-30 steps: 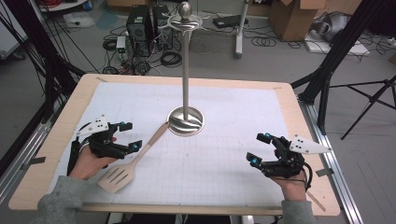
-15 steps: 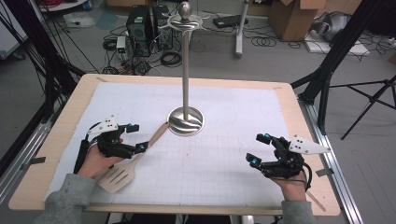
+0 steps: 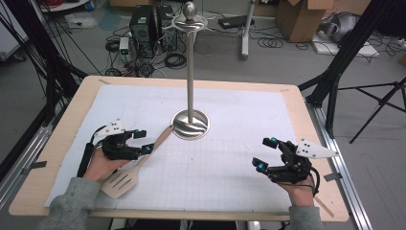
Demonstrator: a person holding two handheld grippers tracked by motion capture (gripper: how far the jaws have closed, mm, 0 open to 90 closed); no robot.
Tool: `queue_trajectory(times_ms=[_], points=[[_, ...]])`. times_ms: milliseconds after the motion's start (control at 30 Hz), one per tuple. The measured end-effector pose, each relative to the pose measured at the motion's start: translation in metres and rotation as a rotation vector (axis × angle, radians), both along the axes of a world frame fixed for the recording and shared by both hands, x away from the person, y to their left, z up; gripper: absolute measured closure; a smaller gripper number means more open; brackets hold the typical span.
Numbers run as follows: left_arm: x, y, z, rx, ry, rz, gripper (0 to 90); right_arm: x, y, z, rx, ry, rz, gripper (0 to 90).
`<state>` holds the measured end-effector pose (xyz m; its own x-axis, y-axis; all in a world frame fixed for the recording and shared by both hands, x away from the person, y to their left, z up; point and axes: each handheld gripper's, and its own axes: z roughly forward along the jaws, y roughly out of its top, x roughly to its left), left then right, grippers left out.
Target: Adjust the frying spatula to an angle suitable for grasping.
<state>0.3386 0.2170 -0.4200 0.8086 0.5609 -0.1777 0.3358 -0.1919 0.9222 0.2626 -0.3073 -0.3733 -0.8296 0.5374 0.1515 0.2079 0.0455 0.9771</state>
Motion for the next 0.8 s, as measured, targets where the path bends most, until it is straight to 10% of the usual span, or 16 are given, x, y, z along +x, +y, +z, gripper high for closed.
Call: queue_trajectory(times_ms=[800], points=[[0.007,-0.002,-0.014,0.212,0.053,0.047,88.1,-0.001,0.003,-0.002,-0.016,0.011,0.014,13.9]])
